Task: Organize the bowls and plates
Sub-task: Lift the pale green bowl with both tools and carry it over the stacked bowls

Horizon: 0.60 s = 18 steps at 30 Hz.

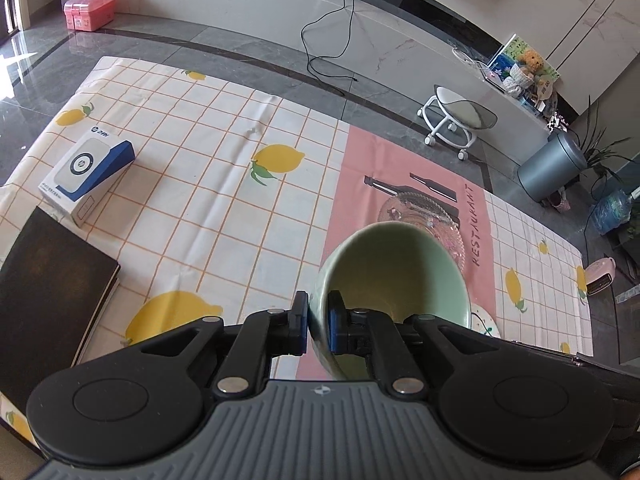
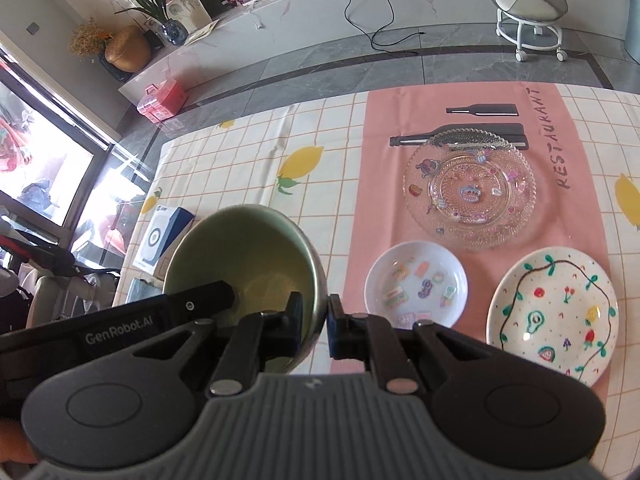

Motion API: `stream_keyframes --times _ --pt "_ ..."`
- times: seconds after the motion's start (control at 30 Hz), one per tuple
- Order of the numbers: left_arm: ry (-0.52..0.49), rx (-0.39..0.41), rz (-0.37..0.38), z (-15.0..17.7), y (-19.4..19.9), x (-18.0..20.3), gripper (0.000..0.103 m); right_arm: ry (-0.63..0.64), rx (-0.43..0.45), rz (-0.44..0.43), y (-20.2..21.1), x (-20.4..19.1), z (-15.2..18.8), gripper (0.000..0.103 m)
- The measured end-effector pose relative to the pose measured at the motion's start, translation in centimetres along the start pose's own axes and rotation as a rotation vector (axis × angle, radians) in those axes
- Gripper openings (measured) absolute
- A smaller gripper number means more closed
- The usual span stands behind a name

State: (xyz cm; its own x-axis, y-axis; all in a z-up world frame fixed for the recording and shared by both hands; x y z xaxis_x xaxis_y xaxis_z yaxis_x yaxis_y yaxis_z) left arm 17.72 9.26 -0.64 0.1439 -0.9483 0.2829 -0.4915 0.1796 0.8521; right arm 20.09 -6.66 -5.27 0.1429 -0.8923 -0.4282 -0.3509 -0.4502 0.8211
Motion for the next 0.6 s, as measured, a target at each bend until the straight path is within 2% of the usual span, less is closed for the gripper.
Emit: stream_keyframes --times 0.23,0.6 --pt "-0.031 0.005 0.002 4.1 3.8 1.1 0.011 0.012 -0.002 -0.039 4.3 -0.1 4.7 0.010" --pt "-0.056 -0.046 0.020 9.6 4.9 1.9 0.011 0.010 -0.024 -0.049 7.3 1.8 10.4 0.010"
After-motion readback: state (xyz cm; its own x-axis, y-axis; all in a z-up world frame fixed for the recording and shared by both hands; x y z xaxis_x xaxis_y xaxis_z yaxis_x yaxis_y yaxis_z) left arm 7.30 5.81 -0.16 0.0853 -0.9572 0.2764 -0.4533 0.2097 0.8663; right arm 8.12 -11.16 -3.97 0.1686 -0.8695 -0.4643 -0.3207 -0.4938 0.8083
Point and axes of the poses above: each gripper's, at about its wrist camera, not at the fingertips, and y roughly against the way its jaws point, x to its right, z to its underside, the point moved 5 cm from there along -y, roughly the way its jaws point, and after that the axes turned 2 degrees about -y, right-handed, at the moved point
